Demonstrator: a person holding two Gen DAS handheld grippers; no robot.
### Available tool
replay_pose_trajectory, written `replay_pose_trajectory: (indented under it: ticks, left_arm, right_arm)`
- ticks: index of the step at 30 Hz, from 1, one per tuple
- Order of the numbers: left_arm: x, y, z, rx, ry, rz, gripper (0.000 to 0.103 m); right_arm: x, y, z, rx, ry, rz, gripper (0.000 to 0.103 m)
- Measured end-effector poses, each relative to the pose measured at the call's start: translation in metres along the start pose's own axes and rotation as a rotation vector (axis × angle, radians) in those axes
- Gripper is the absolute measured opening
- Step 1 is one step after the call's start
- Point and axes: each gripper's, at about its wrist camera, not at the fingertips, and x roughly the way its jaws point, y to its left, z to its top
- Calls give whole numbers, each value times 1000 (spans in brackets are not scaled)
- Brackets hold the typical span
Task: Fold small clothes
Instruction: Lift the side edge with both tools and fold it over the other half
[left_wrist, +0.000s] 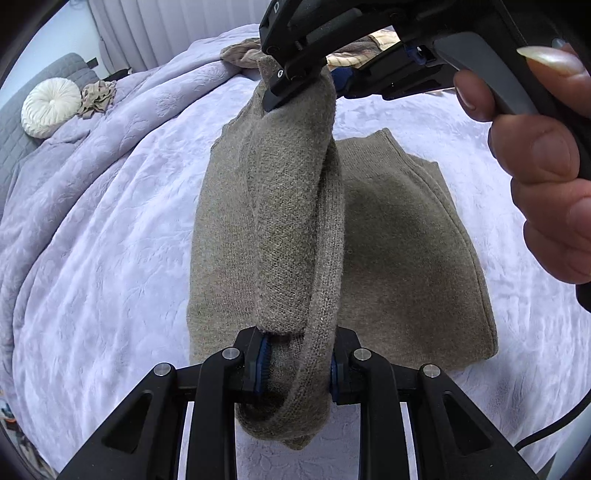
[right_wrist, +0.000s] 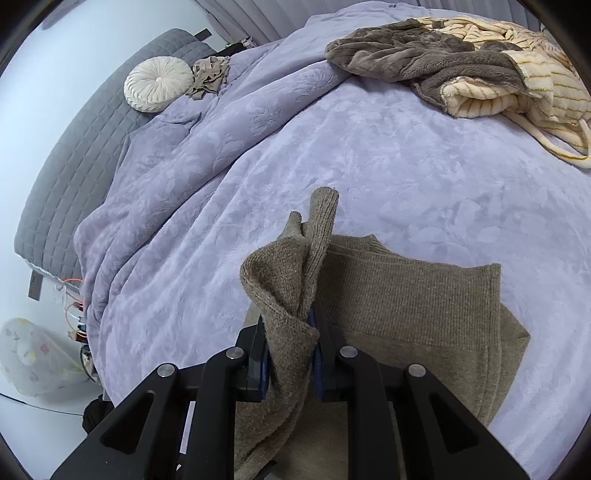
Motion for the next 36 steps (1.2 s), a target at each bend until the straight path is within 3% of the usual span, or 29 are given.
replay_pose_trajectory:
  ticks: [6, 15, 36]
  left_arm:
    - [2, -34, 1, 52, -2, 63, 26]
    - [4, -66, 5, 100, 9, 87, 26]
    - [22, -142, 16, 226, 43, 78, 26]
  right_arm:
    - [-10, -19, -7, 0, -16, 21, 19]
    - [-34, -40, -14, -39, -45, 42, 19]
    - [-57, -111, -34, -7, -70, 44, 19]
